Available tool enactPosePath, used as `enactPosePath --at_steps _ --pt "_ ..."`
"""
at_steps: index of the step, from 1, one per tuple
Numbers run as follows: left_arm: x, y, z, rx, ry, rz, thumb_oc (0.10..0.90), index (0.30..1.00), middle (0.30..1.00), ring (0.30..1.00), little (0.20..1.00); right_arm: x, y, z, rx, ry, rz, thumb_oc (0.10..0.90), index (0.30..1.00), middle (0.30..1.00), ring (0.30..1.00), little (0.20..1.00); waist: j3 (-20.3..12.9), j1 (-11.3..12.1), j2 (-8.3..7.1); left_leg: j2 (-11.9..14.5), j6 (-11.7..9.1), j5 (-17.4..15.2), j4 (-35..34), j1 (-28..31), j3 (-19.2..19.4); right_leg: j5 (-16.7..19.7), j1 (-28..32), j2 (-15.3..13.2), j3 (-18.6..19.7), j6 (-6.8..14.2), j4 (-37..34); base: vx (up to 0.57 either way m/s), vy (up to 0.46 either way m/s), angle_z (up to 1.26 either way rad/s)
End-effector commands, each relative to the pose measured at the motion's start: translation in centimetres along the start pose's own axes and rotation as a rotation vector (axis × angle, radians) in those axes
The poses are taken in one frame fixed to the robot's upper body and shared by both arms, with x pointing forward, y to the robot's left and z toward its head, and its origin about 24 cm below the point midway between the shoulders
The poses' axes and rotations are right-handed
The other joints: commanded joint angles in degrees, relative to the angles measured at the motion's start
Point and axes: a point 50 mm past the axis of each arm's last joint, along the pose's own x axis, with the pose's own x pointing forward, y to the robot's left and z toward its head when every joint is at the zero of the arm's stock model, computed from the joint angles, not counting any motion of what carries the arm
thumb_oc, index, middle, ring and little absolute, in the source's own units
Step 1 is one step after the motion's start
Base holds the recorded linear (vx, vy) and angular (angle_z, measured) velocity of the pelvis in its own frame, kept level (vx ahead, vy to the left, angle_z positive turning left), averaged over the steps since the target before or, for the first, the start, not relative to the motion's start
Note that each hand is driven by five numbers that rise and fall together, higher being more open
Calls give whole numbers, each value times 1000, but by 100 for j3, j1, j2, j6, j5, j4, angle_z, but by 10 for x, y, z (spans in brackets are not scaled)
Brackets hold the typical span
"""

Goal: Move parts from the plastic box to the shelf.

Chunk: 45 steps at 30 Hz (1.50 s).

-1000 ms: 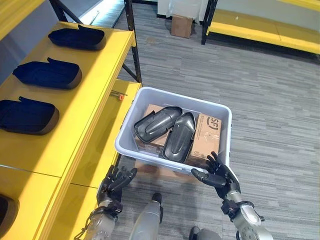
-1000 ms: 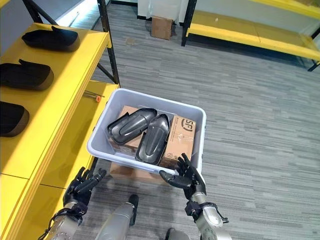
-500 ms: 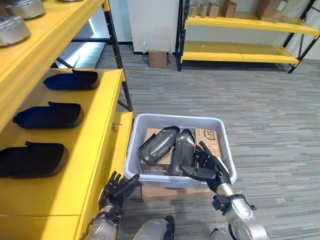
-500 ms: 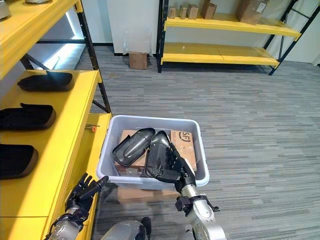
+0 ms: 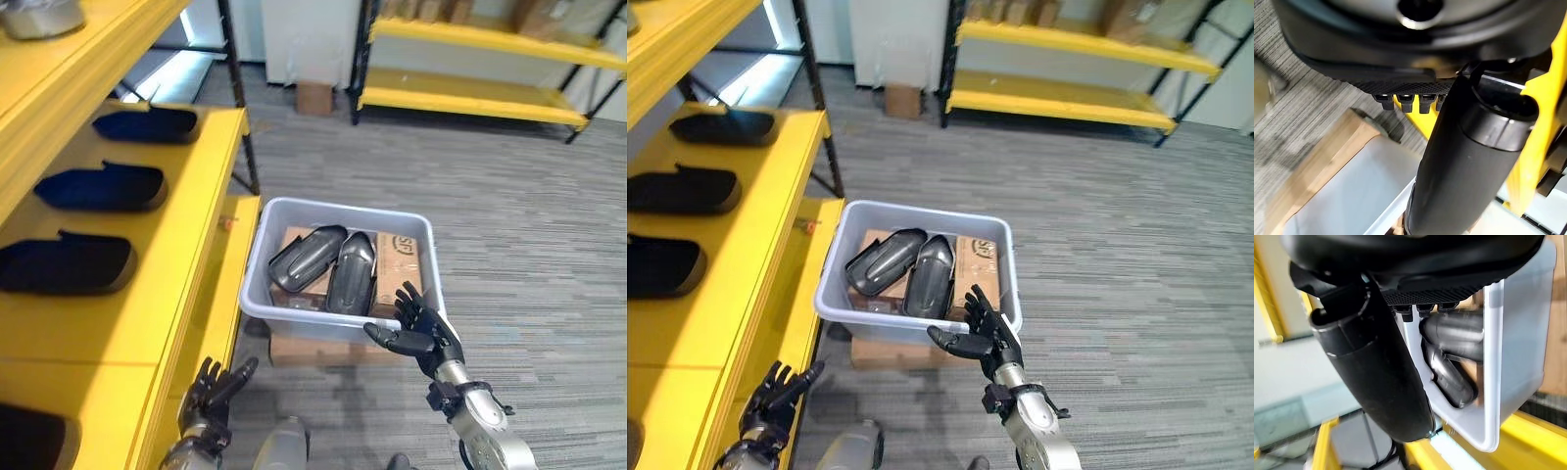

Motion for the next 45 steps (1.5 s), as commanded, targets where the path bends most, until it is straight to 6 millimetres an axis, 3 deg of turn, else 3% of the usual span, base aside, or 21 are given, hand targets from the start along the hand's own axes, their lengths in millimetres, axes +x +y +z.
enactPosePath --at_steps 1,10,18,26,29,31,33,34,35,36,37,38,39,40,42,43,45 --pt "1 -26 32 -29 -166 -131 900 1000 1000 1000 1000 16 14 54 -6 -268 102 900 1000 1000 1000 1000 -218 40 235 832 -195 682 -1462 614 -282 -133 54 10 -162 101 77 78 -96 5" --pt "-1 -23 30 -50 -173 -118 900 1000 1000 1000 1000 15 4 79 -83 -377 68 900 1000 1000 1000 1000 -221 43 358 984 -289 861 -1677 566 -310 -284 43 107 -278 24 123 49 -34 10" --pt "-2 -23 28 -44 -159 -129 900 1000 1000 1000 1000 15 -3 101 -175 -456 36 900 1000 1000 1000 1000 -179 108 347 1076 -339 1079 -2044 571 -327 -267 113 192 -425 21 -92 40 -13 7" --pt "-1 -20 27 -47 -158 -116 900 1000 1000 1000 1000 18 1 97 -165 -438 41 900 1000 1000 1000 1000 -205 180 282 952 -299 1019 -2044 577 -346 -73 270 162 -428 99 -469 24 32 4" --pt "-3 -13 30 -52 -173 -89 900 1000 1000 1000 1000 23 12 95 -146 -434 89 900 1000 1000 1000 1000 -190 347 237 613 -169 673 -1655 622 -357 172 428 -113 -299 236 -584 42 234 -6" --pt "-1 -11 31 -32 -169 -89 900 1000 1000 1000 1000 23 16 92 -134 -426 95 900 1000 1000 1000 1000 -155 398 232 216 33 371 -1328 623 -396 329 437 -522 -212 372 -212 28 333 -8" --pt "-2 -9 30 -19 -164 -86 900 1000 1000 1000 1000 21 15 90 -137 -422 90 900 1000 1000 1000 1000 -135 379 223 54 125 311 -1239 621 -428 471 395 -682 -153 409 39 19 227 21" --pt "-1 -9 30 -3 -162 -91 900 1000 1000 1000 1000 19 16 89 -132 -424 87 900 1000 1000 1000 1000 -130 342 219 -125 242 280 -1196 596 -474 651 296 -859 -49 442 336 38 518 27" --pt "-1 -12 30 27 -157 -102 900 1000 1000 1000 1000 15 16 86 -121 -427 69 900 1000 1000 1000 1000 -82 221 293 -457 481 204 -1145 684 -523 1187 29 -1129 301 404 1151 26 432 25" --pt "-1 -12 30 27 -157 -102 900 1000 1000 1000 1000 15 16 86 -121 -427 69 900 1000 1000 1000 1000 -95 216 281 -473 489 220 -1152 665 -523 1196 10 -1144 302 408 1150 9 439 42" --pt "0 -14 31 40 -157 -111 900 1000 1000 1000 1000 15 16 86 -120 -432 61 900 1000 1000 1000 1000 9 125 380 -563 571 212 -1076 711 -577 1316 -178 -1064 608 342 1601 -52 252 111" --pt "1 -17 33 49 -163 -120 900 1000 1000 1000 1000 15 17 86 -111 -435 58 900 1000 1000 1000 1000 92 79 472 -574 612 226 -1048 726 -587 1199 -427 -929 786 268 1863 -24 335 102" --pt "2 -20 35 66 -165 -137 900 1000 1000 1000 1000 17 19 86 -111 -438 58 900 1000 1000 1000 1000 133 33 531 -615 640 195 -1062 794 -638 1021 -630 -738 965 213 1700 -6 194 57" --pt "2 -20 35 66 -165 -137 900 1000 1000 1000 1000 17 19 86 -111 -438 58 900 1000 1000 1000 1000 137 37 537 -605 636 190 -1062 800 -636 1020 -622 -728 963 209 1694 54 87 -21" --pt "2 -19 38 64 -169 -142 900 1000 1000 1000 1000 19 21 89 -113 -444 66 900 1000 1000 1000 1000 179 74 515 -588 536 147 -1137 874 -686 1019 -504 -798 741 257 623 86 -85 4" --pt "3 -20 39 61 -170 -149 900 1000 1000 1000 1000 21 23 90 -107 -448 76 900 1000 1000 1000 1000 205 93 483 -539 454 121 -1170 872 -707 1248 -473 -914 620 378 -36 105 -197 18" --pt "4 -21 40 62 -173 -154 900 1000 1000 1000 1000 24 25 95 -130 -465 73 900 1000 1000 1000 1000 240 90 464 -410 327 69 -1215 867 -785 1381 -566 -943 743 488 -851 107 -202 -5"
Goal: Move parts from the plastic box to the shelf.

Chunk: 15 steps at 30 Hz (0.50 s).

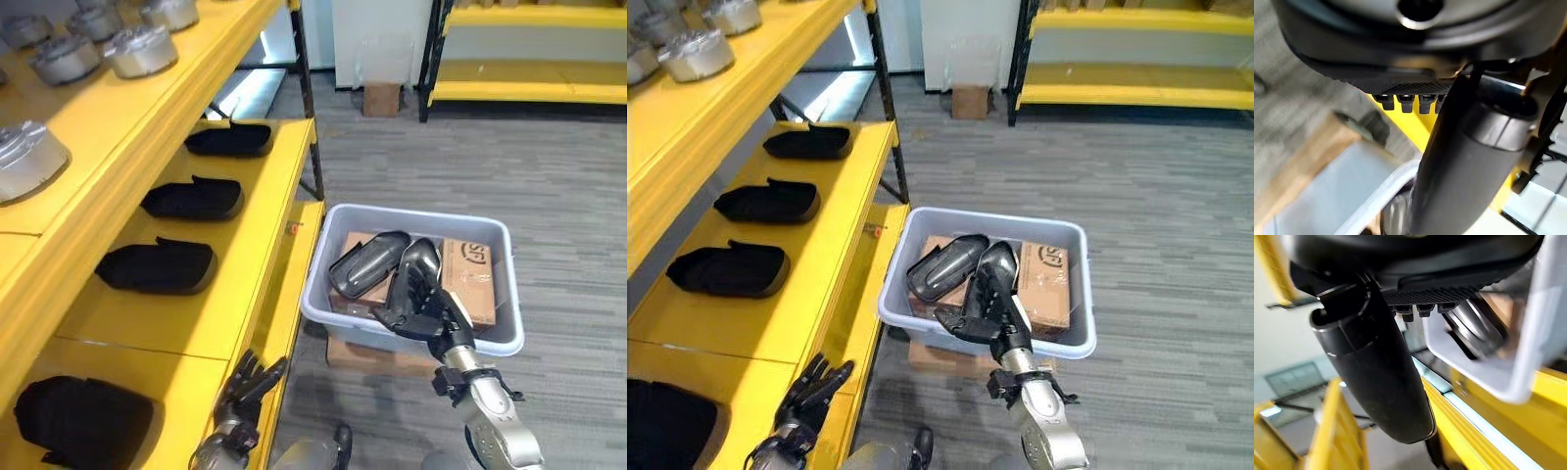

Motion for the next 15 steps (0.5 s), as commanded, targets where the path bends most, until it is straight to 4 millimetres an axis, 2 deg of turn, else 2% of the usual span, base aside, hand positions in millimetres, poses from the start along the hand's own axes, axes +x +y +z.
enactPosePath --at_steps 1,3,4,5,6,7,8,11,14,15 --pt "-6 32 60 79 -221 105 900 1000 1000 1000 1000 21 10 64 -48 -326 38 900 1000 1000 1000 1000 -72 36 -226 757 -278 -544 -320 372 -556 1413 212 -211 216 387 -1353 141 -191 -4" --pt "-4 29 62 71 -235 97 900 1000 1000 1000 1000 22 10 64 -40 -329 32 900 1000 1000 1000 1000 -83 56 -346 891 -397 -598 -341 413 -601 1581 181 -213 295 478 -1488 161 -185 12" --pt "-4 29 62 71 -235 97 900 1000 1000 1000 1000 22 10 64 -40 -329 32 900 1000 1000 1000 1000 -82 57 -341 897 -399 -599 -344 418 -602 1581 186 -207 291 476 -1491 187 -205 26" --pt "-1 26 64 72 -242 91 900 1000 1000 1000 1000 23 10 66 -49 -336 34 900 1000 1000 1000 1000 -104 51 -430 1028 -483 -631 -388 477 -642 1550 207 -145 341 487 -1464 417 -424 36" --pt "0 21 64 52 -255 79 900 1000 1000 1000 1000 23 7 68 -62 -342 38 900 1000 1000 1000 1000 -189 -11 -538 1401 -641 -603 -544 643 -749 1331 233 49 220 502 -1210 506 -514 39" --pt "-1 22 64 41 -258 82 900 1000 1000 1000 1000 23 7 70 -67 -348 43 900 1000 1000 1000 1000 -197 -45 -523 1554 -692 -597 -565 668 -771 1078 201 140 134 446 -1083 401 -397 49" --pt "-1 22 63 41 -258 82 900 1000 1000 1000 1000 23 7 70 -67 -348 43 900 1000 1000 1000 1000 -200 -50 -510 1571 -698 -598 -573 672 -777 1062 199 153 127 441 -1065 163 -182 43" --pt "-3 21 64 18 -268 80 900 1000 1000 1000 1000 24 7 73 -51 -359 51 900 1000 1000 1000 1000 -168 -126 -431 2026 -808 -449 -743 669 -850 485 16 402 -38 266 -430 151 -228 19" --pt "-4 19 69 -8 -290 77 900 1000 1000 1000 1000 29 11 77 -30 -374 70 900 1000 1000 1000 1000 -110 -207 -300 2469 -887 -249 -859 548 -850 28 -478 709 -90 153 319 157 -263 12" --pt "-5 21 67 -19 -290 86 900 1000 1000 1000 1000 29 13 77 -20 -374 79 900 1000 1000 1000 1000 -111 -207 -280 2521 -889 -217 -849 518 -812 -75 -522 753 -68 104 437 145 -181 6"
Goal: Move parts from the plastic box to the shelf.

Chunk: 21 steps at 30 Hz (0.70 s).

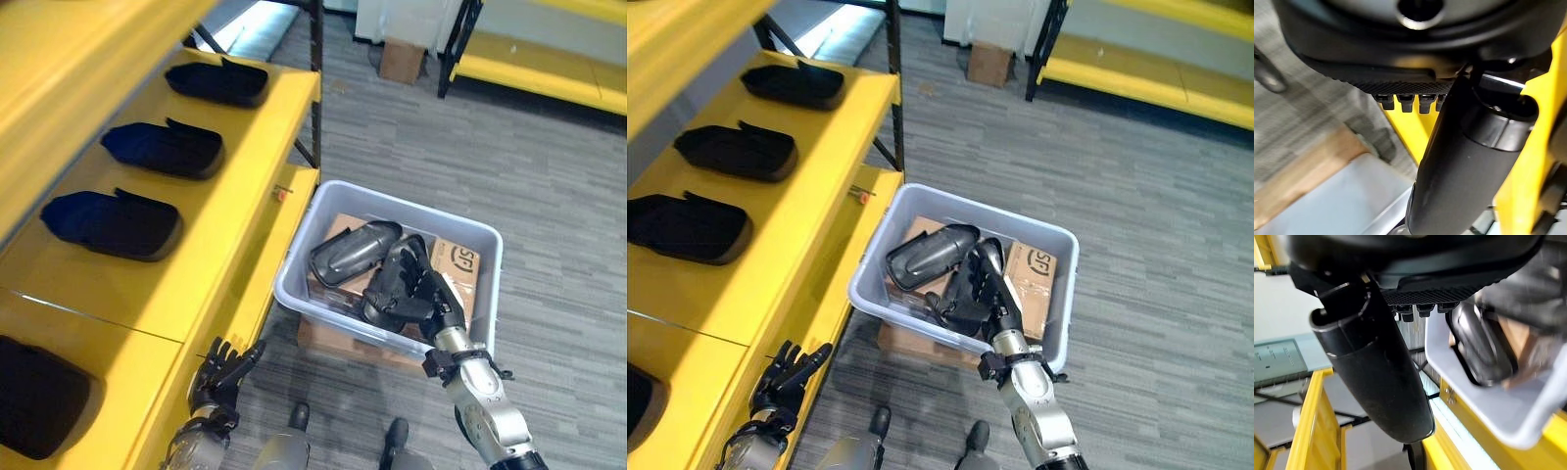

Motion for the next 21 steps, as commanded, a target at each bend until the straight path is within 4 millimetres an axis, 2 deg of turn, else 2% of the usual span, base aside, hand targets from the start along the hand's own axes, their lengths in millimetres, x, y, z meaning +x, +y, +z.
enactPosePath --at_steps 1,3,6,7,10,11,12,13,14,15,16,18,19,21 --pt "-2 -18 40 -44 -194 -102 900 1000 1000 1000 1000 12 7 51 29 -276 60 900 1000 1000 1000 1000 -247 -30 175 1360 -305 -136 -542 707 58 -296 -744 -500 59 364 800 123 -149 -6" --pt "-4 -15 38 -70 -198 -88 900 1000 1000 1000 1000 13 8 50 29 -269 70 900 1000 1000 1000 1000 -204 -4 222 1546 -332 8 -474 594 141 -530 -896 -332 -10 253 1047 181 -247 -10" --pt "-6 -12 36 -97 -198 -67 900 1000 1000 1000 1000 13 8 49 41 -266 77 900 1000 1000 1000 1000 -202 57 250 1664 -346 352 -365 518 171 -678 -953 -128 -6 118 1106 147 -189 -7" --pt "-6 -12 36 -98 -197 -67 900 1000 1000 1000 1000 13 8 49 41 -266 77 900 1000 1000 1000 1000 -207 60 253 1671 -348 354 -368 515 173 -677 -958 -122 -6 115 1104 102 -142 -3" --pt "-7 -9 35 -115 -201 -49 900 1000 1000 1000 1000 13 9 50 28 -269 81 900 1000 1000 1000 1000 -175 157 258 1726 -329 923 -3 256 165 -771 -899 108 -12 -86 970 127 -213 -7" --pt "-6 -11 35 -113 -200 -54 900 1000 1000 1000 1000 11 7 50 25 -269 83 900 1000 1000 1000 1000 -65 219 230 1697 -282 1323 554 -107 251 -812 -692 220 -83 -265 773 86 -217 -1" --pt "-6 -11 35 -113 -200 -54 900 1000 1000 1000 1000 11 7 50 25 -269 83 900 1000 1000 1000 1000 -67 212 234 1698 -283 1320 563 -118 240 -810 -690 222 -92 -265 769 98 -294 6" --pt "-5 -12 35 -107 -195 -59 900 1000 1000 1000 1000 9 7 52 12 -276 89 900 1000 1000 1000 1000 19 195 201 1744 -204 1375 1009 -404 521 -843 -529 254 -210 -390 565 118 -181 25" --pt "-6 -13 34 -104 -189 -62 900 1000 1000 1000 1000 9 7 52 9 -273 93 900 1000 1000 1000 1000 78 189 201 1760 -204 1203 1170 -430 673 -994 -385 316 -228 -391 507 133 -210 47" --pt "-6 -15 34 -103 -191 -71 900 1000 1000 1000 1000 9 8 51 3 -271 96 900 1000 1000 1000 1000 151 220 207 1648 -223 1076 1083 -488 718 -1014 -294 345 -269 -370 418 140 -90 58" --pt "-5 -17 35 -103 -196 -73 900 1000 1000 1000 1000 11 10 53 -14 -281 101 900 1000 1000 1000 1000 200 287 224 1427 -246 912 860 -556 710 -996 -249 340 -298 -327 343 91 -20 46" --pt "-4 -19 35 -107 -198 -76 900 1000 1000 1000 1000 12 12 56 -23 -295 109 900 1000 1000 1000 1000 207 323 205 1141 -202 664 401 -629 696 -1017 -281 340 -301 -303 305 77 36 30" --pt "-3 -20 36 -102 -201 -82 900 1000 1000 1000 1000 13 12 57 -27 -299 108 900 1000 1000 1000 1000 219 328 191 1104 -212 699 117 -743 729 -1051 -299 335 -314 -302 327 45 66 7" --pt "-1 -25 40 -81 -215 -100 900 1000 1000 1000 1000 15 14 61 -58 -321 102 900 1000 1000 1000 1000 280 388 159 918 -204 1069 -223 -1061 605 -979 -357 344 -372 -340 388 6 95 -3"
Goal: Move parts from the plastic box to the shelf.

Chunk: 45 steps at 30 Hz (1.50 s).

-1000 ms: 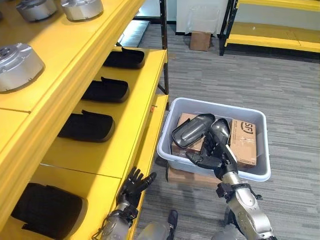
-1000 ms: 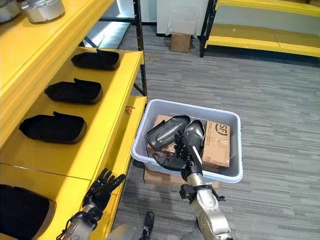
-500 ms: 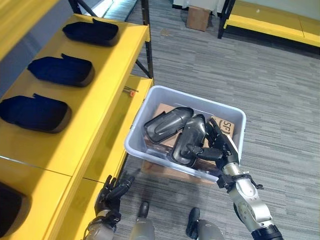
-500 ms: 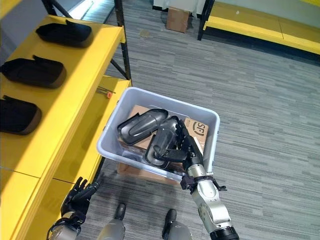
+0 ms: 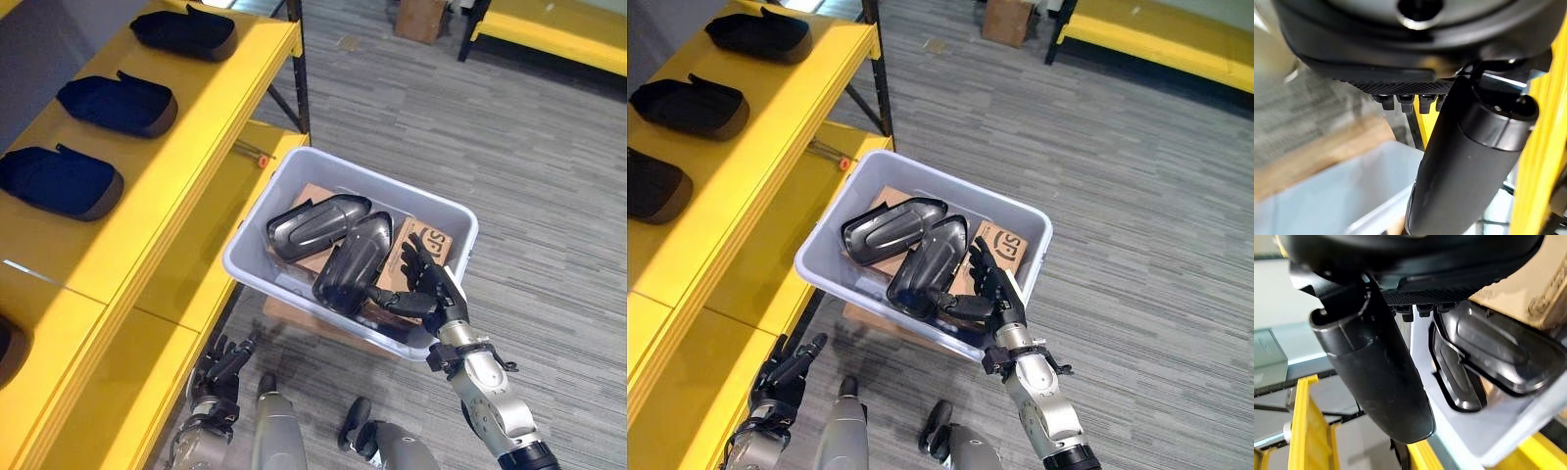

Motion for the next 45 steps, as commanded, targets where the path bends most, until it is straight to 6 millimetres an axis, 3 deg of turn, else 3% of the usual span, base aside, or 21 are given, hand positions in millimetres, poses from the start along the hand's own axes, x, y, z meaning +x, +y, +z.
enactPosePath --at_steps 1,2,6,8,19,32,38,45 --pt "1 -13 40 52 -176 -86 900 1000 1000 1000 1000 4 8 46 -35 -262 42 900 1000 1000 1000 1000 -128 53 -10 66 -42 670 -302 118 -252 80 273 -637 240 857 -310 103 119 3" --pt "1 -9 42 53 -183 -73 900 1000 1000 1000 1000 1 12 42 -27 -247 55 900 1000 1000 1000 1000 -167 49 -75 59 -8 363 -145 277 -296 40 343 -651 330 912 -154 140 80 -11" --pt "1 -12 41 57 -177 -84 900 1000 1000 1000 1000 -5 10 38 -21 -234 47 900 1000 1000 1000 1000 -175 -11 -91 -63 47 220 -51 381 -249 72 503 -821 351 1005 -154 92 173 -56" --pt "2 -16 40 82 -163 -108 900 1000 1000 1000 1000 -9 7 36 -12 -222 24 900 1000 1000 1000 1000 -135 -61 -126 -235 127 -41 197 437 -153 149 601 -989 487 1106 -175 77 331 0" --pt "0 -15 44 118 -157 -121 900 1000 1000 1000 1000 -12 -8 49 -199 -255 -58 900 1000 1000 1000 1000 21 -148 -385 -521 284 -402 580 319 -59 478 628 -1259 500 1308 -375 -3 141 1" --pt "-1 -21 53 168 -160 -147 900 1000 1000 1000 1000 2 -22 65 -474 -261 -180 900 1000 1000 1000 1000 223 -37 -639 -650 371 -515 785 146 -128 629 617 -1307 507 1360 -489 -11 26 1" --pt "1 -32 53 169 -157 -180 900 1000 1000 1000 1000 17 -21 58 -504 -215 -190 900 1000 1000 1000 1000 412 45 -637 -658 387 -529 840 100 -140 683 568 -1291 549 1355 -500 -19 25 2" --pt "4 -46 50 173 -144 -234 900 1000 1000 1000 1000 41 -14 64 -535 -224 -162 900 1000 1000 1000 1000 576 99 -563 -707 398 -537 963 -41 -169 697 438 -1330 584 1338 -416 -12 16 0"
